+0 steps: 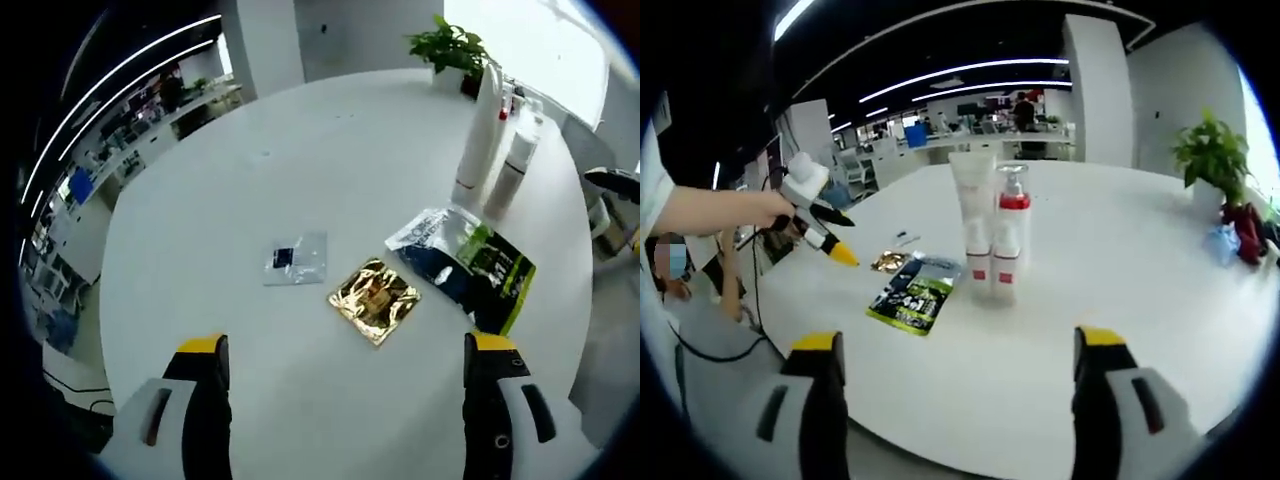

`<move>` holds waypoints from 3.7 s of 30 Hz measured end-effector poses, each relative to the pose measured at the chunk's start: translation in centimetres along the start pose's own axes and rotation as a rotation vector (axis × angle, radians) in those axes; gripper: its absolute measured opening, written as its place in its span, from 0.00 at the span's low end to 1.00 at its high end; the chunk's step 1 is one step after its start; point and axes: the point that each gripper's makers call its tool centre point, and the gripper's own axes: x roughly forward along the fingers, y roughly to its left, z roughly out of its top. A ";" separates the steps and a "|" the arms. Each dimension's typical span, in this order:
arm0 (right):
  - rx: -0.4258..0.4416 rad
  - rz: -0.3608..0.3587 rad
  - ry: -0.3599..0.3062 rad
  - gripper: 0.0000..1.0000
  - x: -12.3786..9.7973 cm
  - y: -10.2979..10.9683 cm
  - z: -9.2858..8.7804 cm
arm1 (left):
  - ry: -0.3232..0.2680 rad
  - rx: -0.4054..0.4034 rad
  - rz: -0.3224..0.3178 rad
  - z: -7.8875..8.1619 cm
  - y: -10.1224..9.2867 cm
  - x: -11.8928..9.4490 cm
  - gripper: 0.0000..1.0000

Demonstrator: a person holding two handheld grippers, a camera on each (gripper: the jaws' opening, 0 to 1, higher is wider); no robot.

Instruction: Arrange the skincare products in the storage area until every visible bottle or jar stands upright without overlapping.

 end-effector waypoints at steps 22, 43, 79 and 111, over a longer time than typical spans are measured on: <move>0.026 -0.014 -0.006 0.94 0.0 -0.3 0.0 | 0.094 -0.052 -0.016 2.4 3.4 5.8 0.85; 0.051 -0.031 -0.007 0.94 0.0 -0.8 0.0 | 0.173 -0.043 -0.041 3.6 4.4 8.8 0.61; 0.058 -0.046 -0.029 0.93 -0.3 -1.1 0.4 | 0.165 -0.079 -0.032 4.0 4.2 7.3 0.36; 0.025 0.000 -0.053 0.90 -0.3 -0.1 0.8 | 0.007 -0.163 0.028 1.5 -0.3 0.2 0.36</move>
